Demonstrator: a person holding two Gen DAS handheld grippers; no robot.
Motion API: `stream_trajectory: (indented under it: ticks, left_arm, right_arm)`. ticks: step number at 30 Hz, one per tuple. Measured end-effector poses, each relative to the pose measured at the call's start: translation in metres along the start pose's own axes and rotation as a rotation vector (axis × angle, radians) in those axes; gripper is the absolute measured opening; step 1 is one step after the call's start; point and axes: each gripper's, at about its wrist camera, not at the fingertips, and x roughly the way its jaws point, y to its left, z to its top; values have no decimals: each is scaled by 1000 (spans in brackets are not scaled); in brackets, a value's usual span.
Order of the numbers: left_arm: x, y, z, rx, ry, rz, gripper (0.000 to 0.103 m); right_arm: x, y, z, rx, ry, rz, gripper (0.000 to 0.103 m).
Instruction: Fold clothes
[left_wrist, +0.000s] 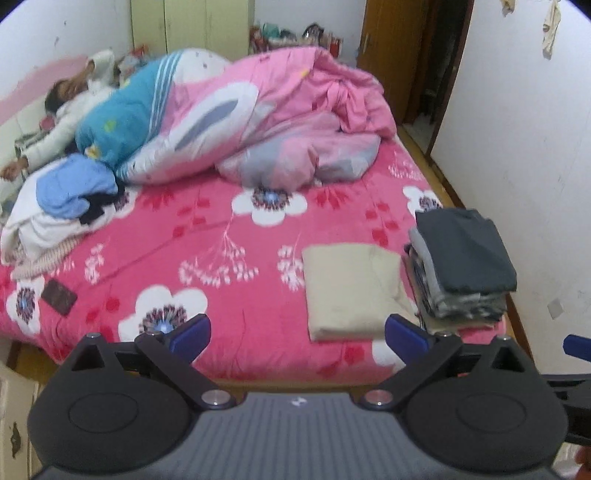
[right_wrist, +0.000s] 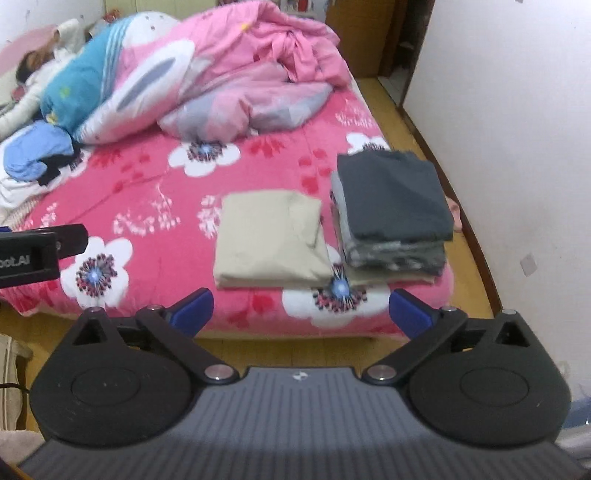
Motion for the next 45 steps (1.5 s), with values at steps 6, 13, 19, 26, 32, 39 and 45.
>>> stream_trajectory:
  ticks: [6, 13, 19, 26, 32, 39, 45]
  left_arm:
    - [6, 0, -8, -31, 62, -29, 101]
    - [6, -4, -14, -46, 58, -37, 101]
    - [6, -10, -14, -40, 47, -26, 101]
    - [9, -8, -16, -50, 60, -6, 101]
    - [9, -5, -18, -58, 63, 9, 101]
    - [12, -1, -18, -69, 68, 20, 101]
    - [15, -1, -18, -67, 77, 19, 101]
  right_arm:
    - [4, 0, -17, 40, 44, -33, 102]
    - [3, -1, -18, 25, 44, -69, 102]
    - [3, 0, -19, 6, 44, -70, 102]
    - [4, 2, -19, -10, 45, -64, 102]
    - [5, 4, -18, -18, 48, -61, 102]
    - [7, 6, -17, -23, 53, -60, 102]
    - [8, 3, -20, -15, 55, -67, 102]
